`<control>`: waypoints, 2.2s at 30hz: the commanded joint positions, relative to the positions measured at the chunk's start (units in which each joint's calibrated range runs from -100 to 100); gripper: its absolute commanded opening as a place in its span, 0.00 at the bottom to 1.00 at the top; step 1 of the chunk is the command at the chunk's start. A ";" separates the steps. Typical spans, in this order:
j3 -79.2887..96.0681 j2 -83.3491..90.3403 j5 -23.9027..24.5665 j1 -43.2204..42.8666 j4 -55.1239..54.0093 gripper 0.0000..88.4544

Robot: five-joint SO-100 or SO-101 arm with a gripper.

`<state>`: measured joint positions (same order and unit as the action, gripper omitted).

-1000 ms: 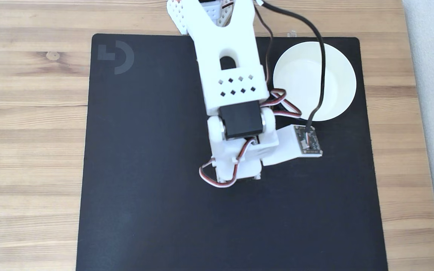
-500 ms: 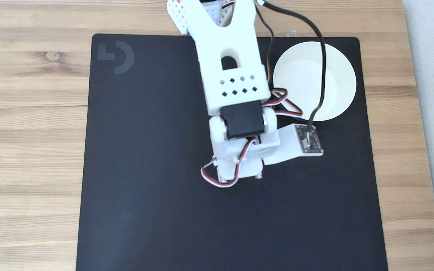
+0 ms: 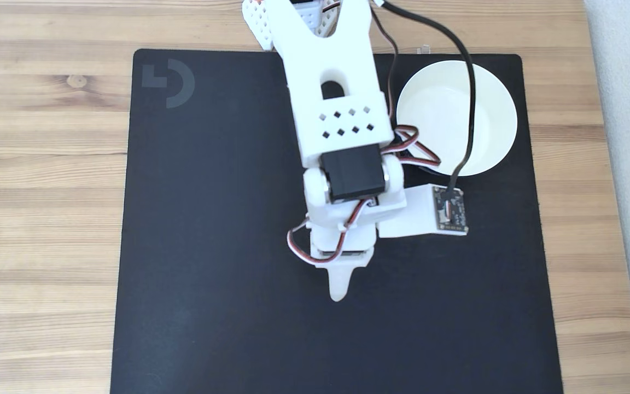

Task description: Pick up the toy and place it on the plate

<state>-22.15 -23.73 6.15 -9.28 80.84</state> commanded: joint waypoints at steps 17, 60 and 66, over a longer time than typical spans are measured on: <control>-2.05 0.18 15.04 1.54 0.20 0.44; -2.32 -11.99 15.66 -2.56 -2.34 0.44; -2.32 -11.99 16.03 -2.05 -2.26 0.25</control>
<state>-23.48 -35.64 21.80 -12.11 79.06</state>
